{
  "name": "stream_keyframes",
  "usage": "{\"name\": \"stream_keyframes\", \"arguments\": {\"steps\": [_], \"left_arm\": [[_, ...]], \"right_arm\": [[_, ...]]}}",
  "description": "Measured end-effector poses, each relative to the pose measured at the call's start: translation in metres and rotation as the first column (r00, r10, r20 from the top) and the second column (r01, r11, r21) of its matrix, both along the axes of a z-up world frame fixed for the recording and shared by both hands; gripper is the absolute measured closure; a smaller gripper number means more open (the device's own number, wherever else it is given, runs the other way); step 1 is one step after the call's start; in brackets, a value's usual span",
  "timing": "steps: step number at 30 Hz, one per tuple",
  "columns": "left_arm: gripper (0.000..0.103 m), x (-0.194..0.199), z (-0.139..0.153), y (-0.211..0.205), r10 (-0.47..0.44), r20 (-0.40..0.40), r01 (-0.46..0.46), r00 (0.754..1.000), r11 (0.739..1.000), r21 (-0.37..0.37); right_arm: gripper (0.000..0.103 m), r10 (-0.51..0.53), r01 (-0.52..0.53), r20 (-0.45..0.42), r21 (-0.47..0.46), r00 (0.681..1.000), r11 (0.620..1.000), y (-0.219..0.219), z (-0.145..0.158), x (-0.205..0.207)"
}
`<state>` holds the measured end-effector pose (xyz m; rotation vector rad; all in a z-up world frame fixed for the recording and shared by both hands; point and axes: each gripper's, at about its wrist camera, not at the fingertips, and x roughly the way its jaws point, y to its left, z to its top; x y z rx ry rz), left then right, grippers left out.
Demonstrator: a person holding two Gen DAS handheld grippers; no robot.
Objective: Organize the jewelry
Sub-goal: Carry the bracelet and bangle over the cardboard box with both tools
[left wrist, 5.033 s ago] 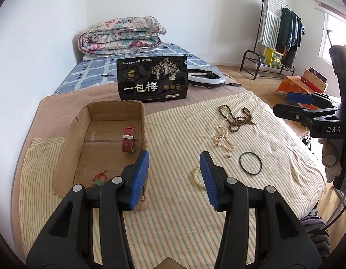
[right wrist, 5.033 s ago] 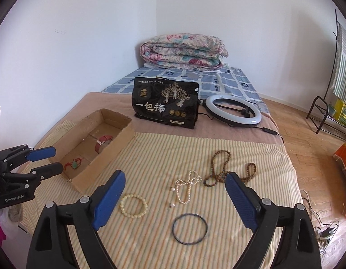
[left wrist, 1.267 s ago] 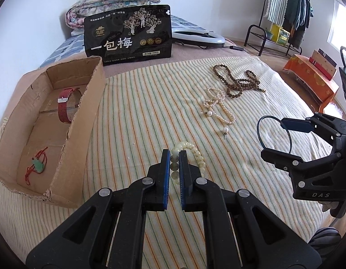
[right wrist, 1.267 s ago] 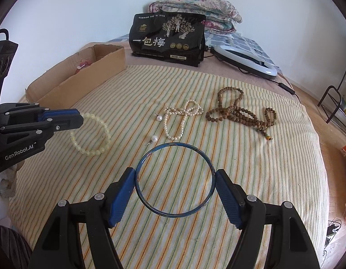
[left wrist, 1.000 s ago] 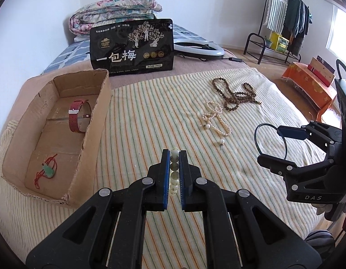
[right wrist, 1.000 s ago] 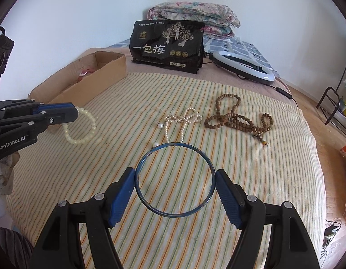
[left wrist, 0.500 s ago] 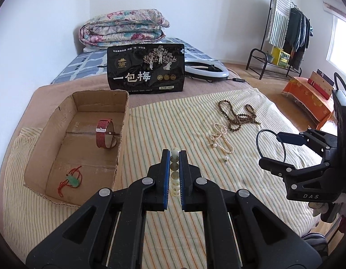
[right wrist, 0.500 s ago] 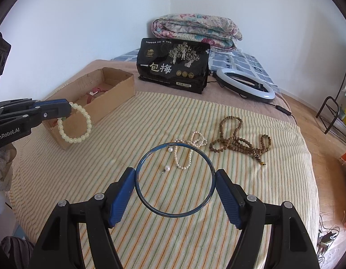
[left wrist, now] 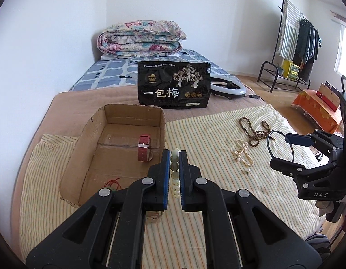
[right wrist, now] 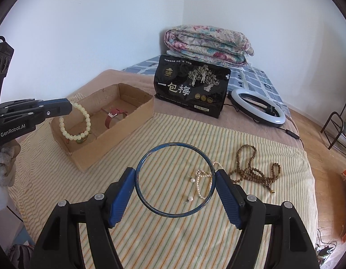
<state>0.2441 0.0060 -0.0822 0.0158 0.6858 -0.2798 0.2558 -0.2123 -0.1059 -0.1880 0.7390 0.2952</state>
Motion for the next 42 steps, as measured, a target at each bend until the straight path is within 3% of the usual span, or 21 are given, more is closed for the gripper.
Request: {"name": "stream_keyframes", "arguments": {"steps": [21, 42], "left_arm": [[0.098, 0.019, -0.005, 0.078, 0.101, 0.001, -0.101, 0.995, 0.995, 0.020], [0.098, 0.037, -0.031, 0.107, 0.138, -0.043, -0.137, 0.990, 0.990, 0.011]], "right_arm": [[0.029, 0.101, -0.102, 0.020, 0.022, 0.995, 0.995, 0.095, 0.020, 0.035], [0.029, 0.145, -0.143, -0.045, 0.055, 0.988, 0.988, 0.153, -0.009, 0.075]]}}
